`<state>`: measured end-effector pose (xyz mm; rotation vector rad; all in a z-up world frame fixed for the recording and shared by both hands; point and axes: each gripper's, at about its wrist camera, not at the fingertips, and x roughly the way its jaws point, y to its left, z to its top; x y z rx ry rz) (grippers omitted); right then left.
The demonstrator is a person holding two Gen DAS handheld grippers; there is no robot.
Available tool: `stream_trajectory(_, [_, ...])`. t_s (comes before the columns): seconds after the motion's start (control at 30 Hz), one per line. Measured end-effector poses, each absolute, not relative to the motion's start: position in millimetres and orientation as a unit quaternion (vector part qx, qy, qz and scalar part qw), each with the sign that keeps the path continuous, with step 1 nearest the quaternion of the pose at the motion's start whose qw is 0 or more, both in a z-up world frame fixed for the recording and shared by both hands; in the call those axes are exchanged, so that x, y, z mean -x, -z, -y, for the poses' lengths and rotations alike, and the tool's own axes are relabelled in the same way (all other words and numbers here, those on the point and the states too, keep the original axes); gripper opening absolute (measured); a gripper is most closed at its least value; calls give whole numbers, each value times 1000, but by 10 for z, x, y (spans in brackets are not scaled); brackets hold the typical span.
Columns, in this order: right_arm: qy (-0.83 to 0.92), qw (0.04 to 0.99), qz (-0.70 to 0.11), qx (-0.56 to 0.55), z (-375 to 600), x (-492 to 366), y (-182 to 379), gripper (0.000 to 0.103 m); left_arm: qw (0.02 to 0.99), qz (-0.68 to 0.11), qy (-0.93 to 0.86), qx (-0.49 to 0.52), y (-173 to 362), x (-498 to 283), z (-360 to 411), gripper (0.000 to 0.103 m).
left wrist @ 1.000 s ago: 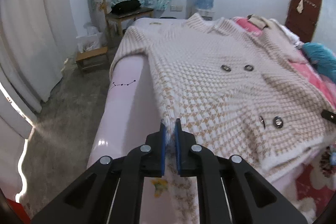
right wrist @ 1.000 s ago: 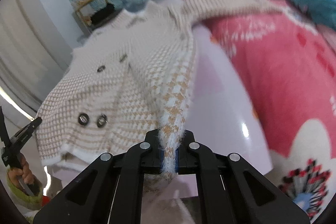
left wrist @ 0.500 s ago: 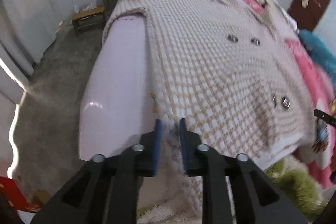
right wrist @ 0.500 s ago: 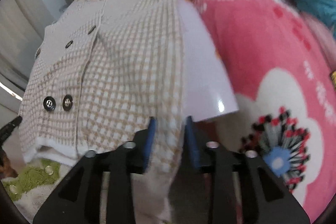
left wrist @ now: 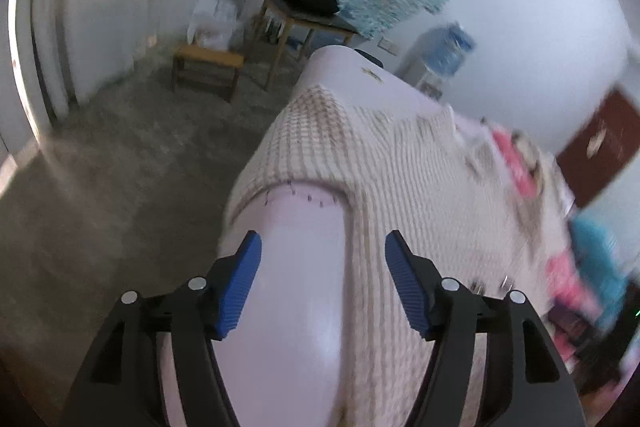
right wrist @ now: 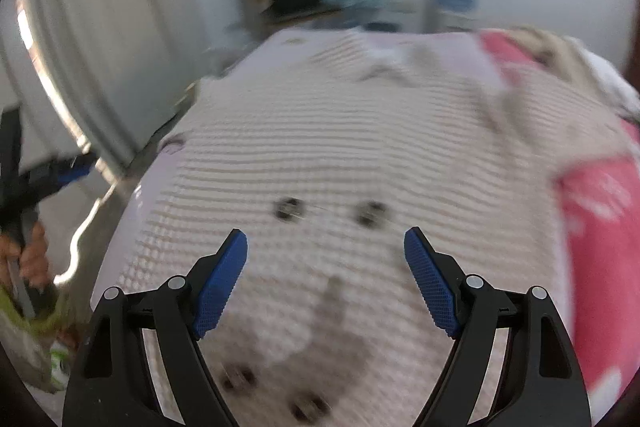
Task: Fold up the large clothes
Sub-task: 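Lift the hem with the left tool and fold it toward the collar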
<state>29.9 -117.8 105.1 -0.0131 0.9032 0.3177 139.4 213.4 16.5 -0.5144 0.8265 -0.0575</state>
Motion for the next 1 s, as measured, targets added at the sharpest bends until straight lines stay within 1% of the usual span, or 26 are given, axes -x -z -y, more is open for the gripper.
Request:
stream_trajectory(0.13, [-171, 869, -462, 42, 773, -687, -690, 77, 815, -432, 35, 385, 306, -1862, -2625, 66])
stream_trajectory(0.27, [-173, 856, -485, 50, 662, -845, -489, 77, 710, -452, 30, 539, 959, -2100, -3069, 67])
stream_trajectory(0.37, [-168, 852, -492, 57, 627, -773, -470, 77, 648, -463, 9, 605, 1351, -2175, -3228, 67])
stream_trajectory(0.47, [-158, 850, -498, 63, 668, -784, -426, 77, 600, -463, 7, 652, 1607, -2213, -3312, 68])
stream_trajectory(0.57, [-152, 851, -498, 65, 638, -817, -427, 77, 540, -468, 18, 700, 1891, -2251, -3336, 72])
stream_trajectory(0.63, [-148, 851, -498, 70, 601, -876, -411, 77, 496, -457, 33, 738, 2088, -2277, -3373, 72])
stream_trajectory(0.8, [-135, 854, -494, 92, 530, -951, -378, 77, 418, -439, 31, 795, 2465, -2391, -3416, 72])
stream_trajectory(0.9, [-131, 854, -495, 96, 512, -989, -370, 77, 393, -432, 33, 811, 2588, -2483, -3391, 72])
stream_trajectory(1.0, [-128, 854, -496, 96, 506, -1016, -369, 77, 394, -428, 33, 813, 2619, -2553, -3383, 72])
